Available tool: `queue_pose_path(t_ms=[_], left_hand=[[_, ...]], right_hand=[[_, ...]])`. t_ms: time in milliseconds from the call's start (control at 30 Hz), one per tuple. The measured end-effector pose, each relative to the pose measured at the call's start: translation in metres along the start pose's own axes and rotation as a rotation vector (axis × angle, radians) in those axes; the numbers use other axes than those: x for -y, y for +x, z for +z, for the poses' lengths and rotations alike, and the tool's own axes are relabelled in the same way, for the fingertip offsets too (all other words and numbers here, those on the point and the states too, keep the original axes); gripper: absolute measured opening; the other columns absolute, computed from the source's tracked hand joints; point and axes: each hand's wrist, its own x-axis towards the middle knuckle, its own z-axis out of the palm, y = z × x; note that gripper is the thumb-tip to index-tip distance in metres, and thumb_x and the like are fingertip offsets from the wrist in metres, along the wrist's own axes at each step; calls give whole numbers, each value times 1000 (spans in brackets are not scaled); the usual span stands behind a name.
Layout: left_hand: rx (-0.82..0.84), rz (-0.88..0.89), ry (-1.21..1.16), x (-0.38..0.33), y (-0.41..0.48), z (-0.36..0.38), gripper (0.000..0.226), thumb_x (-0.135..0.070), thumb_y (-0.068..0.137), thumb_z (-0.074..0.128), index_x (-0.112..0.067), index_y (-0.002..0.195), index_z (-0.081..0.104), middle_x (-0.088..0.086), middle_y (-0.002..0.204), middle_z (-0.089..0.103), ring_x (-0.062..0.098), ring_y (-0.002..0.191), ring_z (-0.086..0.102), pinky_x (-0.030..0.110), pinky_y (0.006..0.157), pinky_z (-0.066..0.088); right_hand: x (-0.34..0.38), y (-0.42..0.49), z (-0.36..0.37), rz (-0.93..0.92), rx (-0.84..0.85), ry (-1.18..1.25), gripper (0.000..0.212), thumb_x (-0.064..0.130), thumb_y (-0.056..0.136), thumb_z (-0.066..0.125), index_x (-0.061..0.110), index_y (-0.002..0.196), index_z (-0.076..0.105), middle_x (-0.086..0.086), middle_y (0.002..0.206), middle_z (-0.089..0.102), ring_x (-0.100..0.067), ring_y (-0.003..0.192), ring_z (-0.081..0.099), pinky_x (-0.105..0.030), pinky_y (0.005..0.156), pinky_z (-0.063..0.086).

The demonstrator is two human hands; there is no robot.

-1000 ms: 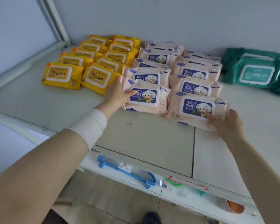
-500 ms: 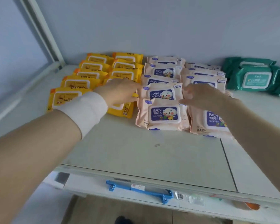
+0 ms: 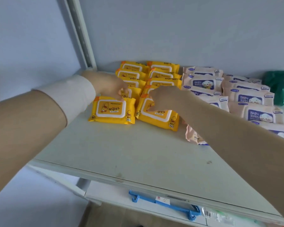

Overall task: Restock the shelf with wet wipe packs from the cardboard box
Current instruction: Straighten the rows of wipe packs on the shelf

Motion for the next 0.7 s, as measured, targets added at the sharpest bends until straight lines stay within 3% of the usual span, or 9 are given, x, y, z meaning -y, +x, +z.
queue_pose_path(t_ms=[133, 300, 467, 567, 700], left_hand=[[-42, 25, -109, 35, 3, 6, 43, -37, 90, 53, -20, 129, 48, 4, 129, 55, 24, 115, 52, 31, 91, 39], [-142, 57, -273, 79, 25, 16, 42, -39, 90, 52, -18, 126, 52, 3, 128, 56, 21, 112, 53, 26, 87, 36], [-166, 131, -505, 108, 61, 27, 34, -39, 90, 52, -20, 119, 56, 2, 123, 59, 18, 111, 55, 36, 100, 42], [-199, 203, -611, 114, 76, 38, 24, -37, 90, 53, -25, 110, 60, -6, 114, 60, 13, 107, 55, 35, 99, 42], [-206, 274, -763, 114, 93, 49, 21, -39, 91, 51, -25, 102, 61, -7, 109, 58, 15, 102, 57, 35, 93, 46]], right_hand=[[36, 22, 9, -19, -60, 51, 56, 50, 86, 54, 11, 126, 48, -8, 120, 56, -29, 112, 54, -36, 76, 42], [74, 60, 13, 10, -147, 88, 73, 60, 78, 57, 8, 128, 45, -10, 125, 48, -29, 117, 46, -40, 92, 41], [94, 74, 22, 106, -143, 263, 82, 57, 72, 66, 11, 133, 37, -8, 131, 42, -27, 121, 40, -39, 94, 40], [99, 66, 30, 185, -176, 352, 82, 58, 69, 68, 15, 132, 38, -3, 128, 45, -24, 120, 40, -38, 99, 34], [95, 68, 28, 200, -306, 226, 80, 58, 66, 69, 16, 129, 44, -3, 122, 43, -23, 115, 39, -36, 97, 32]])
